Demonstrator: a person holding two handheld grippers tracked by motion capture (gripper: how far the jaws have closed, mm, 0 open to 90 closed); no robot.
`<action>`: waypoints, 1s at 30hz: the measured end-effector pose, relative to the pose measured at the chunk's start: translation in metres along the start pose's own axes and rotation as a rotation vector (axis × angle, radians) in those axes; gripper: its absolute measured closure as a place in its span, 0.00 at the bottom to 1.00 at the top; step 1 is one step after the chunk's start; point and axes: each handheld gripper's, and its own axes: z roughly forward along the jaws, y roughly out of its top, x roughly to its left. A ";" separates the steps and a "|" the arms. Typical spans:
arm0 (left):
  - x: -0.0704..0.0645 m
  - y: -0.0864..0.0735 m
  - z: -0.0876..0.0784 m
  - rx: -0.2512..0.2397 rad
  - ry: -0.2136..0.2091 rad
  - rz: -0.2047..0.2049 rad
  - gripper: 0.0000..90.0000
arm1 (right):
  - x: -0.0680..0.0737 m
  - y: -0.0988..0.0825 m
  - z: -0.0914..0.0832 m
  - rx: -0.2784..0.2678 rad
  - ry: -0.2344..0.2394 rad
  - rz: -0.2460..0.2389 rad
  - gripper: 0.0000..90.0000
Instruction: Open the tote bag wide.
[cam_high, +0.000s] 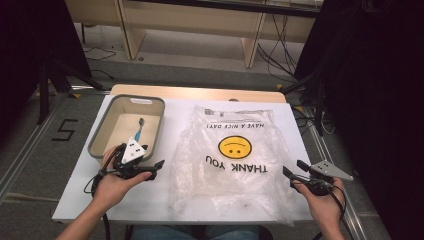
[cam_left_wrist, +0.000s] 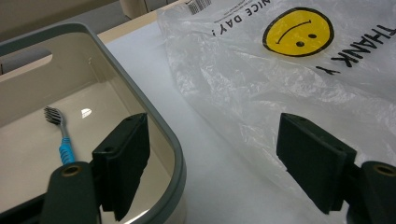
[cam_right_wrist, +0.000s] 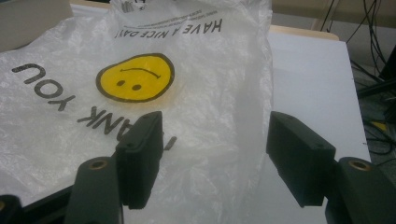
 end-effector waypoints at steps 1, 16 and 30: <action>0.000 0.000 0.000 -0.002 0.000 -0.001 0.28 | 0.000 0.000 0.000 0.003 -0.001 0.001 0.41; -0.025 0.005 0.001 0.016 -0.070 0.036 0.30 | -0.004 -0.001 0.001 0.035 -0.024 0.018 0.41; -0.082 0.001 0.020 0.125 -0.271 0.126 0.29 | -0.010 -0.004 0.006 0.099 -0.044 0.059 0.39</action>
